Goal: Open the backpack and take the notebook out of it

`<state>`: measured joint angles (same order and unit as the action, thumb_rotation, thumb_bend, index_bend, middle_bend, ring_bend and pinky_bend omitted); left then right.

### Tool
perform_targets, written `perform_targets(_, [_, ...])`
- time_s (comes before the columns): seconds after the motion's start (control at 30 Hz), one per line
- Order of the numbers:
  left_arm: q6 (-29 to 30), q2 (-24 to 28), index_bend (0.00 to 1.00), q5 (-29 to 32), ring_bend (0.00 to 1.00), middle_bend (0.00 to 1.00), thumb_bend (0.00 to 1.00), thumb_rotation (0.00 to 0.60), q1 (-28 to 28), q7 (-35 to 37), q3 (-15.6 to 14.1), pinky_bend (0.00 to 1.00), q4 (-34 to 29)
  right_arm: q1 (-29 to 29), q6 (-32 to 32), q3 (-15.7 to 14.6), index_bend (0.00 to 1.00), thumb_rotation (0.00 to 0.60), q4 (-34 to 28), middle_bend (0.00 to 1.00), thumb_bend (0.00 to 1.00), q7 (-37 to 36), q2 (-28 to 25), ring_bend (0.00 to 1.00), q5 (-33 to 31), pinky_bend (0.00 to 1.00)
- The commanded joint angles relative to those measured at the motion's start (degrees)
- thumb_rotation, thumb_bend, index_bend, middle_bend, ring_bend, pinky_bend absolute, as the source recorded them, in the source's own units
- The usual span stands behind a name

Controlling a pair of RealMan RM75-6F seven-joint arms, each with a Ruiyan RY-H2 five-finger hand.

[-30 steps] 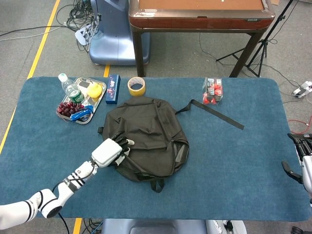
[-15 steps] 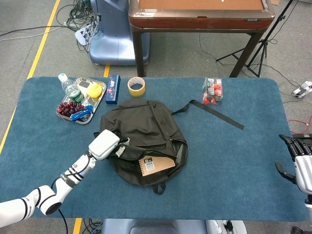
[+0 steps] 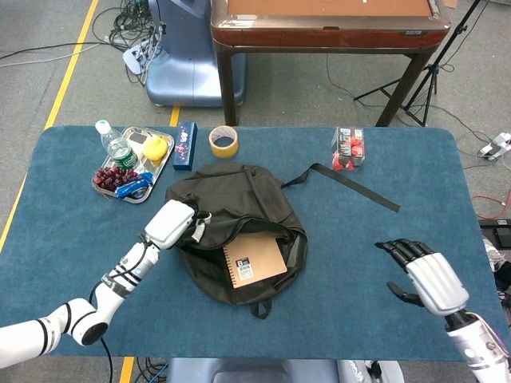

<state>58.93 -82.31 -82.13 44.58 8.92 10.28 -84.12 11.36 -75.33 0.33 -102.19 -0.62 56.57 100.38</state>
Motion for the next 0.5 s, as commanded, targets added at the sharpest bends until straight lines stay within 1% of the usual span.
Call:
perform_targets(0.03, [-0.5, 0.0, 0.68, 1.0, 0.6, 0.73, 0.56, 0.6, 0.2, -0.6, 0.4, 0.32, -0.2, 4.3, 5.5, -1.5, 0.23, 0.6, -2.4, 0.28, 0.27, -1.3, 0.2, 0.23, 3.0, 0.33])
perform_targets(0.27, [-1.1, 0.0, 0.68, 3.1, 0.6, 0.73, 0.56, 0.6, 0.3, -0.7, 1.4, 0.32, -0.3, 10.6, 13.5, -1.3, 0.23, 0.6, -4.4, 0.29, 0.27, -1.7, 3.3, 0.23, 4.2, 0.33])
perform_targets(0.5, [-1.4, 0.5, 0.68, 4.3, 0.6, 0.73, 0.56, 0.6, 0.5, -1.2, 2.0, 0.32, -0.9, 16.3, 19.5, 0.8, 0.23, 0.6, -3.5, 0.29, 0.27, -1.3, 9.3, 0.23, 1.6, 0.33])
